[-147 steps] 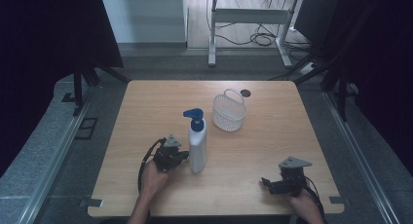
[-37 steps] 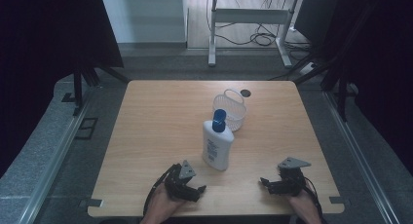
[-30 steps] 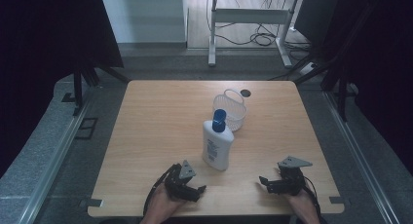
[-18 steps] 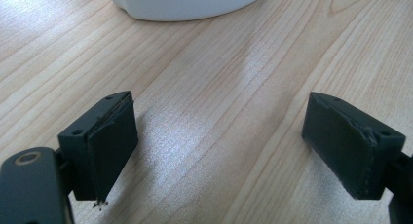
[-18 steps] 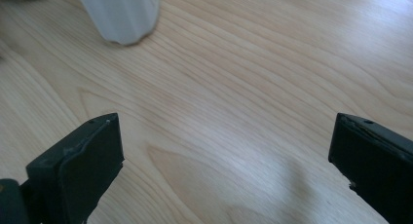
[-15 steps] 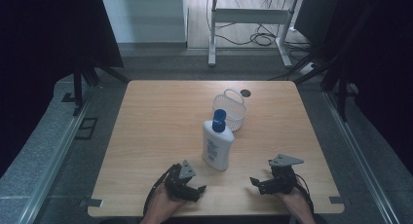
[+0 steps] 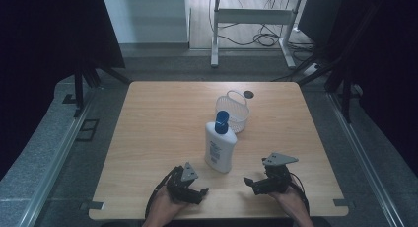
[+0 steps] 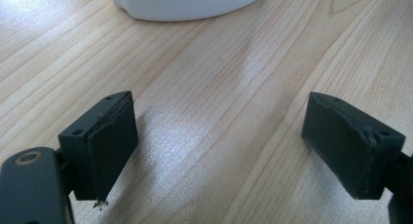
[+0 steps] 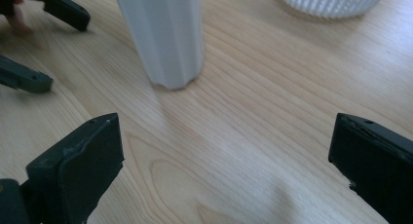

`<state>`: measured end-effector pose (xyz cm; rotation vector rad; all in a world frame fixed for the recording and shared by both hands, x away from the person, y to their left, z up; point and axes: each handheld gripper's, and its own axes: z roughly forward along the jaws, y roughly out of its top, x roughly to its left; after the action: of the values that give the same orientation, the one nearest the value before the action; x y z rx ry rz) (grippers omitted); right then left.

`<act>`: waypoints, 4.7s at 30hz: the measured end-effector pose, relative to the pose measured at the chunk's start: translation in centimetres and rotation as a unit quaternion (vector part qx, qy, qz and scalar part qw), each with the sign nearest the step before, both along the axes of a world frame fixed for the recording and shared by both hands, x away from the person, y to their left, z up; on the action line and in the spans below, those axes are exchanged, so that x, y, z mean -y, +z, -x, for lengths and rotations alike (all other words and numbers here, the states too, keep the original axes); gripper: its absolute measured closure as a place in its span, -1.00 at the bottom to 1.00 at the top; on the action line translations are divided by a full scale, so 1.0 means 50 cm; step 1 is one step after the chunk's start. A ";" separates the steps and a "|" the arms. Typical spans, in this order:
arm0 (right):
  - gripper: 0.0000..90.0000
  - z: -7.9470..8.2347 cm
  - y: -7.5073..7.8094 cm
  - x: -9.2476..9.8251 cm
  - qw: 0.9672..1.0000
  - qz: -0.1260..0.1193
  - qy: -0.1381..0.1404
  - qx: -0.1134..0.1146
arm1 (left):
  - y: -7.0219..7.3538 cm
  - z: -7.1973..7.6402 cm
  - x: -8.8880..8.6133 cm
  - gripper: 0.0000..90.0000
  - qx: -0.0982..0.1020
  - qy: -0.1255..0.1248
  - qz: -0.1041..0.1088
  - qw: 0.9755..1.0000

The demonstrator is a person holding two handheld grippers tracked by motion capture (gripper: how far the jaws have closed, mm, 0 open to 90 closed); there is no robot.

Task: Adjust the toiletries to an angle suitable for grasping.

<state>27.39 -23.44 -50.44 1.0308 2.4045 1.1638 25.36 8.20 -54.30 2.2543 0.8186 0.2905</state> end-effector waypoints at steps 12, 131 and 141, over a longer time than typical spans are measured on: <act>-1.00 -0.011 0.024 -0.041 1.000 -0.018 0.019 0.009 | 0.000 0.000 0.000 -0.72 0.000 -0.001 -0.002 1.000; -0.16 -0.200 0.331 -0.121 0.989 -0.068 0.029 0.130 | 0.001 -0.008 0.005 -0.72 0.000 0.015 -0.003 1.000; -0.16 -0.229 0.340 -0.116 0.988 -0.073 0.027 0.132 | 0.001 -0.008 0.005 -0.72 0.001 0.015 -0.004 1.000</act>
<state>38.82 -17.63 -33.44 0.7985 2.1791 1.4170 25.77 7.95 -54.27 2.2498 0.8529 0.3091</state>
